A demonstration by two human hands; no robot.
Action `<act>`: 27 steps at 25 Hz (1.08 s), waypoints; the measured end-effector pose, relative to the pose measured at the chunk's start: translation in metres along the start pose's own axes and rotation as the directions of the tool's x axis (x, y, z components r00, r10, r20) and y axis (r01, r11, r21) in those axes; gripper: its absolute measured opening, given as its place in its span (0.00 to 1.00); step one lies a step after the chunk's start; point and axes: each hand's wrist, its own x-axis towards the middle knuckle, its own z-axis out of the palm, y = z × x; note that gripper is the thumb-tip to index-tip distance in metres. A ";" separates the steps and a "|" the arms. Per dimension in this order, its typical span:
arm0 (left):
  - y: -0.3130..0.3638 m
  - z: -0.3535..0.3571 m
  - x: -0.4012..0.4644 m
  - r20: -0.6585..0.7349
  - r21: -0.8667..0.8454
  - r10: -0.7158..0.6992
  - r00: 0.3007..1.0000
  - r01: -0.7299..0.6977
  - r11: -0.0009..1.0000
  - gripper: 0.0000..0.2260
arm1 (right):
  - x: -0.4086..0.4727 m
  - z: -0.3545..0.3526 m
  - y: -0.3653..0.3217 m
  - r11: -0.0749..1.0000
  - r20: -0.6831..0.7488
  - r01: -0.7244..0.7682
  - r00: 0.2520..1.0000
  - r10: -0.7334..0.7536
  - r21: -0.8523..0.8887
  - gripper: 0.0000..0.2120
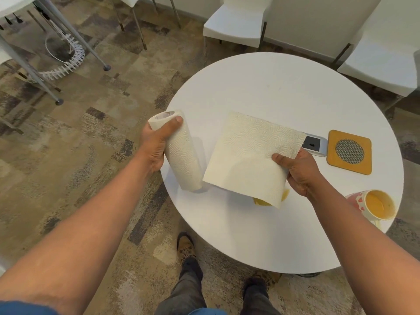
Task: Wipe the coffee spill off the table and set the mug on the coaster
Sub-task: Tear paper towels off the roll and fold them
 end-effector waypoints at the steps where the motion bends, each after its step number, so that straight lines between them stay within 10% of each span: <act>1: -0.002 0.002 0.000 -0.032 0.059 0.060 0.998 -0.058 0.997 0.31 | 0.000 -0.001 0.001 1.000 -0.035 0.021 0.999 -0.021 -0.008 0.19; 8: -0.024 0.006 -0.003 -0.069 0.491 0.286 0.956 -0.217 0.844 0.32 | 0.000 -0.007 0.006 0.987 -0.088 0.108 0.989 -0.119 -0.121 0.19; 27: -0.038 0.015 0.005 -0.176 0.482 0.348 0.921 -0.228 0.846 0.35 | -0.017 -0.008 0.007 0.992 -0.073 0.073 0.994 -0.080 -0.098 0.15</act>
